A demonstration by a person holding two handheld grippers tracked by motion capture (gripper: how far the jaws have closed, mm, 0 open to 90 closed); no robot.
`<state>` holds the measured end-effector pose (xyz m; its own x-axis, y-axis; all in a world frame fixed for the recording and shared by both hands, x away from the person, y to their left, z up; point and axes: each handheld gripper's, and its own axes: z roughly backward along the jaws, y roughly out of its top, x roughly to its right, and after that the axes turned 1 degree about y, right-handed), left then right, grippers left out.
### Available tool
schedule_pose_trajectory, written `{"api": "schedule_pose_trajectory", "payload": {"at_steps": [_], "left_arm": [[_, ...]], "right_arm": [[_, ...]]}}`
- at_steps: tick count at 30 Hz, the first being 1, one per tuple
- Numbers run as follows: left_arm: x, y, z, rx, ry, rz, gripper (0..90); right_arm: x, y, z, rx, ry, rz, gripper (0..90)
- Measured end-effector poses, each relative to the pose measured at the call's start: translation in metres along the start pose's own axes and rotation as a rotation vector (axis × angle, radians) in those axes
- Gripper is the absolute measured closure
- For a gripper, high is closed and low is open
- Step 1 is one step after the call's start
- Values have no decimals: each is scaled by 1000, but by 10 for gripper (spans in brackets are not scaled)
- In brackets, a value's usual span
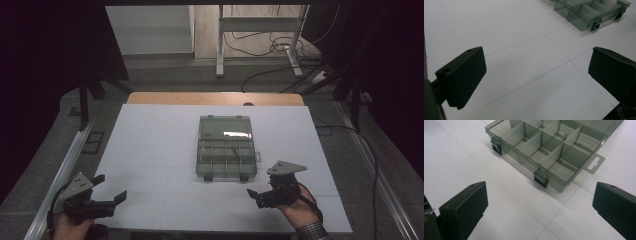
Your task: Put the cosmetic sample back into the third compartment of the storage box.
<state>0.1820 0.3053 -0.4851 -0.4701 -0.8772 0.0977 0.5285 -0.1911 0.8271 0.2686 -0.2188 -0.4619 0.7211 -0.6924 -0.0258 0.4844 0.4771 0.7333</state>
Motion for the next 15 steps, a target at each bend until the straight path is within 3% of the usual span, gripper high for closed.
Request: {"api": "schedule_pose_trajectory", "payload": {"at_steps": [15], "left_arm": [[0, 0, 0, 3, -1, 5, 20]], "right_arm": [[5, -8, 15, 22, -23, -25, 0]]}}
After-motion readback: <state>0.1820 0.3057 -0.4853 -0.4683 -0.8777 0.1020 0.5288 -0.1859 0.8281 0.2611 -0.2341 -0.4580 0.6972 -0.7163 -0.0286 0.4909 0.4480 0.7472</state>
